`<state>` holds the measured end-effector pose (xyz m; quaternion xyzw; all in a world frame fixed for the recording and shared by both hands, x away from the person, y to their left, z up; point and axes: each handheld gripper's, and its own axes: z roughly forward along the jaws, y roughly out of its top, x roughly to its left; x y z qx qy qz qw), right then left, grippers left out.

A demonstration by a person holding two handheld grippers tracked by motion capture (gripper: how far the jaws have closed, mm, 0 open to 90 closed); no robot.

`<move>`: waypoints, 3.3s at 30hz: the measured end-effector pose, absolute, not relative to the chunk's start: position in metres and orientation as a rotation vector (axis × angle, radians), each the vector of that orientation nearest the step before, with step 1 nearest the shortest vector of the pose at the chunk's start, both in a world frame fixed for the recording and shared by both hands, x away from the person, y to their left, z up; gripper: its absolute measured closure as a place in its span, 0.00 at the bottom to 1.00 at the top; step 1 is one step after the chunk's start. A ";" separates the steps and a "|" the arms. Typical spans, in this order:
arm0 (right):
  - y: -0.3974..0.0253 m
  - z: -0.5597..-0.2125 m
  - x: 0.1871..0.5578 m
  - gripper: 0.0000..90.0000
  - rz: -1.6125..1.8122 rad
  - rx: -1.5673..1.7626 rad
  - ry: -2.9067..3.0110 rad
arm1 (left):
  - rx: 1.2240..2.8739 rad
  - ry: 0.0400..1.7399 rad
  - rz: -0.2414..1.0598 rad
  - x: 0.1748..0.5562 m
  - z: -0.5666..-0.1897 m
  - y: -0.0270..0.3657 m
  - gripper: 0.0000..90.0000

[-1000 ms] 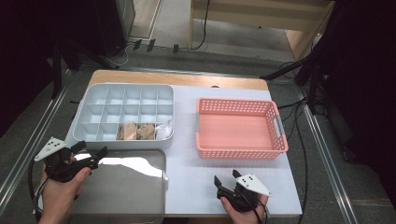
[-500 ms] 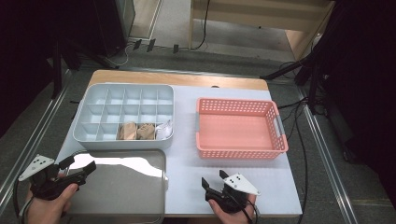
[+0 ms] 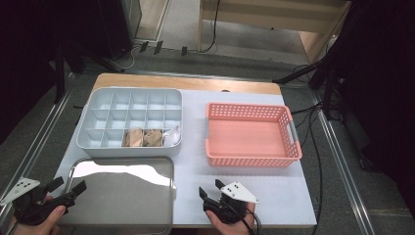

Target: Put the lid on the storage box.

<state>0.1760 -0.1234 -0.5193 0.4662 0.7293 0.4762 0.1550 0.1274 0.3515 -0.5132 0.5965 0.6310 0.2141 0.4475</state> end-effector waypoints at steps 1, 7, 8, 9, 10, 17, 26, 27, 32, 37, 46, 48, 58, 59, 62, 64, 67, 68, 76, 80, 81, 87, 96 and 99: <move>-0.122 -0.520 0.176 0.44 1.370 1.335 2.093 | 1.478 1.567 0.528 0.126 -0.514 0.354 0.16; -0.108 -0.520 0.176 0.48 1.371 1.326 2.109 | 1.453 1.597 0.530 0.116 -0.518 0.363 0.16; -0.106 -0.520 0.176 0.49 1.374 1.321 2.113 | 1.451 1.599 0.531 0.114 -0.519 0.364 0.16; -0.103 -0.520 0.175 0.49 1.369 1.325 2.116 | 1.452 1.603 0.531 0.112 -0.520 0.364 0.16; -0.100 -0.521 0.175 0.50 1.366 1.324 2.122 | 1.458 1.603 0.529 0.111 -0.521 0.365 0.16; -0.083 -0.526 0.174 0.52 1.366 1.321 2.173 | 1.476 1.622 0.527 0.105 -0.529 0.367 0.17; -0.071 -0.531 0.174 0.56 1.397 1.355 2.207 | 1.487 1.645 0.498 0.103 -0.537 0.368 0.22; -0.071 -0.532 0.175 0.56 1.396 1.351 2.211 | 1.488 1.644 0.498 0.102 -0.538 0.368 0.23; -0.069 -0.532 0.174 0.59 1.410 1.358 2.218 | 1.491 1.641 0.484 0.101 -0.537 0.369 0.24; -0.064 -0.534 0.174 0.61 1.408 1.355 2.248 | 1.497 1.635 0.475 0.101 -0.537 0.368 0.27; -0.054 -0.536 0.179 0.64 1.407 1.381 2.276 | 1.476 1.637 0.432 0.104 -0.536 0.369 0.29; -0.053 -0.534 0.181 0.67 1.418 1.426 2.263 | 1.469 1.640 0.417 0.106 -0.535 0.370 0.30; -0.048 -0.538 0.186 0.75 1.461 1.552 2.271 | 1.472 1.649 0.412 0.112 -0.534 0.375 0.33; -0.048 -0.538 0.187 0.76 1.463 1.567 2.270 | 1.473 1.651 0.405 0.112 -0.534 0.377 0.33; -0.047 -0.539 0.188 0.76 1.475 1.607 2.261 | 1.475 1.654 0.388 0.114 -0.533 0.379 0.33; -0.048 -0.538 0.189 0.76 1.482 1.647 2.256 | 1.471 1.655 0.383 0.113 -0.533 0.380 0.34; -0.049 -0.537 0.188 0.76 1.474 1.682 2.254 | 1.460 1.661 0.373 0.112 -0.533 0.381 0.35; -0.050 -0.537 0.187 0.76 1.472 1.682 2.256 | 1.461 1.661 0.369 0.111 -0.533 0.381 0.35; -0.047 -0.537 0.182 0.73 1.486 1.750 2.227 | 1.479 1.650 0.384 0.108 -0.534 0.375 0.37; -0.048 -0.537 0.184 0.72 1.496 1.797 2.218 | 1.469 1.650 0.374 0.107 -0.535 0.377 0.39; -0.048 -0.537 0.184 0.72 1.496 1.809 2.217 | 1.467 1.649 0.375 0.107 -0.535 0.378 0.40; -0.049 -0.537 0.187 0.75 1.491 1.868 2.208 | 1.463 1.646 0.387 0.106 -0.536 0.377 0.41; -0.053 -0.537 0.192 0.77 1.514 1.981 2.198 | 1.446 1.641 0.378 0.104 -0.537 0.379 0.43; -0.055 -0.536 0.188 0.80 1.554 1.948 2.173 | 1.440 1.638 0.378 0.103 -0.537 0.379 0.43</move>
